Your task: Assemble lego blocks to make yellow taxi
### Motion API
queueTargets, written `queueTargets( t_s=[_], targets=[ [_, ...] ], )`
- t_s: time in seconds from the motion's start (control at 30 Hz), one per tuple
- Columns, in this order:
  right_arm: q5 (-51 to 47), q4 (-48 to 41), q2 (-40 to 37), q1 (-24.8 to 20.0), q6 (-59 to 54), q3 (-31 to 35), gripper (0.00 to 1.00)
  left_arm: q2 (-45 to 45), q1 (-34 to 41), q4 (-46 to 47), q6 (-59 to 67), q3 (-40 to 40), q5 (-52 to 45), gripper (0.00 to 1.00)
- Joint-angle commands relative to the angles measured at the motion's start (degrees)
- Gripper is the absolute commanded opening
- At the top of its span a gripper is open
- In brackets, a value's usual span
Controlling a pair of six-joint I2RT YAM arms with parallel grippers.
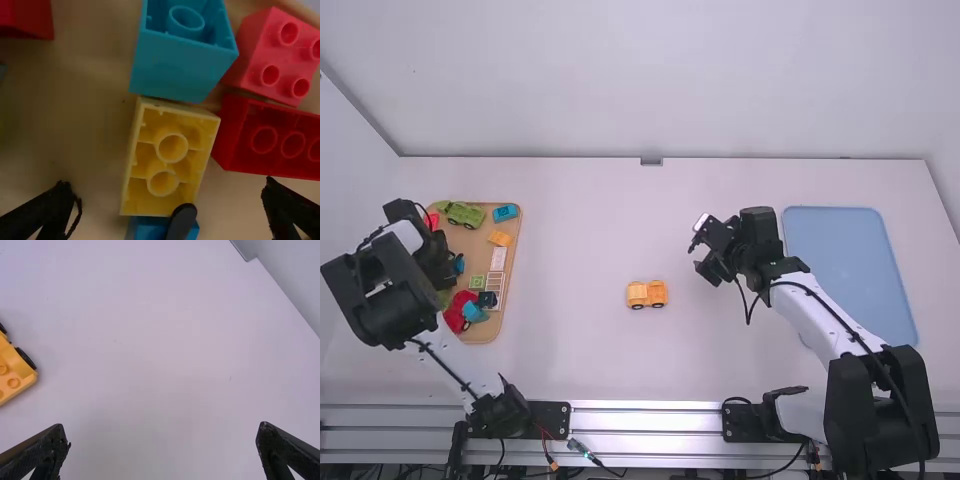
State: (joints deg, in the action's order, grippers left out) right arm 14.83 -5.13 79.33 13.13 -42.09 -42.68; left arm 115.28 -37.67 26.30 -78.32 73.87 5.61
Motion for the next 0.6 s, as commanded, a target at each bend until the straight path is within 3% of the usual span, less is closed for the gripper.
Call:
queueTargets(
  t_s=[0.0,0.2,0.4,0.57],
  targets=[
    [0.2,-0.1,-0.9,0.0,0.3,0.3,0.99,0.3,-0.3,-0.1,-1.2,-0.8,-0.4,0.99],
    [0.1,-0.1,-0.9,0.5,0.3,0.3,0.99,0.3,-0.3,-2.4,13.2,-0.8,-0.3,0.99],
    [0.1,0.0,-0.9,0.3,0.3,0.3,0.99,0.3,-0.8,-3.9,14.3,-0.2,-5.1,0.99],
    [0.1,0.2,-0.9,0.8,0.3,0.3,0.99,0.3,-1.0,8.6,16.0,6.5,-1.0,0.99]
  ],
)
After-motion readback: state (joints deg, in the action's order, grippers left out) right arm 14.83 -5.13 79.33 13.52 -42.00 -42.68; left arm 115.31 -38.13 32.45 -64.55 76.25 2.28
